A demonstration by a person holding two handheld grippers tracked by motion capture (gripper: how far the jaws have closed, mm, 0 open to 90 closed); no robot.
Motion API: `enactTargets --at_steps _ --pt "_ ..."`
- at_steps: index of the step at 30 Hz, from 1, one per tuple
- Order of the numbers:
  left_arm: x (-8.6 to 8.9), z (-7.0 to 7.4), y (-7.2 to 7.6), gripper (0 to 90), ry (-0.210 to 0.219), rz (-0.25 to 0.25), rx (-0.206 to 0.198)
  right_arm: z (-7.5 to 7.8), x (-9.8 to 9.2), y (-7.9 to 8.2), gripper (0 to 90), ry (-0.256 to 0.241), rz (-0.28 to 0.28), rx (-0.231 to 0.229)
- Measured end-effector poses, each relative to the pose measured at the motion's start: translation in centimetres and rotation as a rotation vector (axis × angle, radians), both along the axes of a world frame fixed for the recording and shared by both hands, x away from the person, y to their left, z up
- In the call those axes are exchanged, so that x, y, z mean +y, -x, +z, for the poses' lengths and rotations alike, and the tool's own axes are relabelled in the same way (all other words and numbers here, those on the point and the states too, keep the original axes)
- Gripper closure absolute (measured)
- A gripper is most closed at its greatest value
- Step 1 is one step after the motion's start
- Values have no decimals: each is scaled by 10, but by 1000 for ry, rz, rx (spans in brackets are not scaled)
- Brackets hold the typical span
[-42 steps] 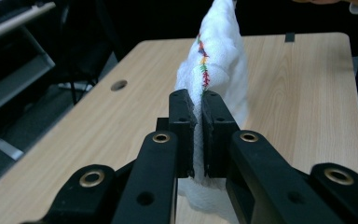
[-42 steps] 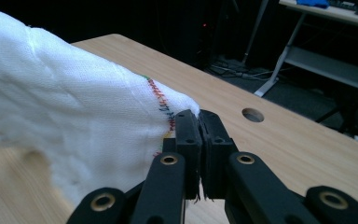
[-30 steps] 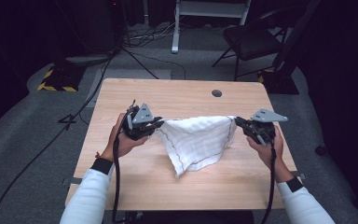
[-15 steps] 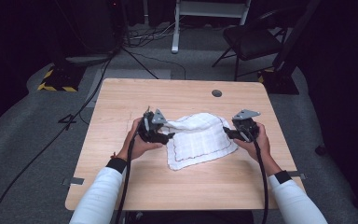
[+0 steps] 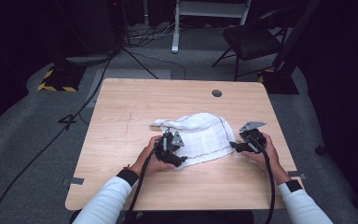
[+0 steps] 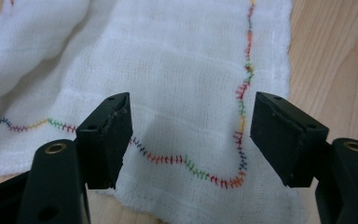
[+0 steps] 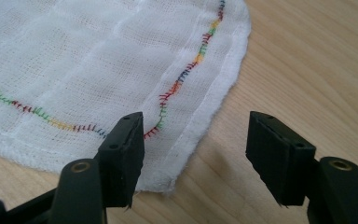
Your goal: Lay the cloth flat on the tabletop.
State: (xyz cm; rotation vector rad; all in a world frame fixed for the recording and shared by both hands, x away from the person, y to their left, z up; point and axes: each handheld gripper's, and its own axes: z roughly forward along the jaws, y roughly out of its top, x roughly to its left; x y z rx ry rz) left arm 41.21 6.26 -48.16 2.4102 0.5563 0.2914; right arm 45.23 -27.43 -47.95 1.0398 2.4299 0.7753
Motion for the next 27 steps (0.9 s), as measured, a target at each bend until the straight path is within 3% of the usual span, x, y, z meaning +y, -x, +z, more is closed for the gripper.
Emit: enactTargets --at_steps 1,7,10,12,14,17,19,21,27 --pt "1 -2 0 313 -21 11 -5 -1 1 0 377 7 1 8" --pt "6 -6 -2 381 -3 8 35 -2 2 1 419 18 24 12" --pt "8 -5 2 404 -9 -4 44 -3 1 5 456 -3 28 18" --pt "10 -6 7 404 -5 -15 43 -4 1 15 485 8 50 -11" --pt "14 -7 13 404 7 -11 57 -3 1 22 485 5 57 19" --pt "17 -7 19 404 6 -20 55 -3 1 32 495 12 80 -2" --pt "22 -7 27 404 7 -35 59 -3 -1 44 495 -2 108 26" --pt "24 -7 32 405 2 -40 65 -3 -1 48 497 -7 118 28" --pt "33 -8 54 404 13 -63 64 -4 -3 81 491 -37 182 63"
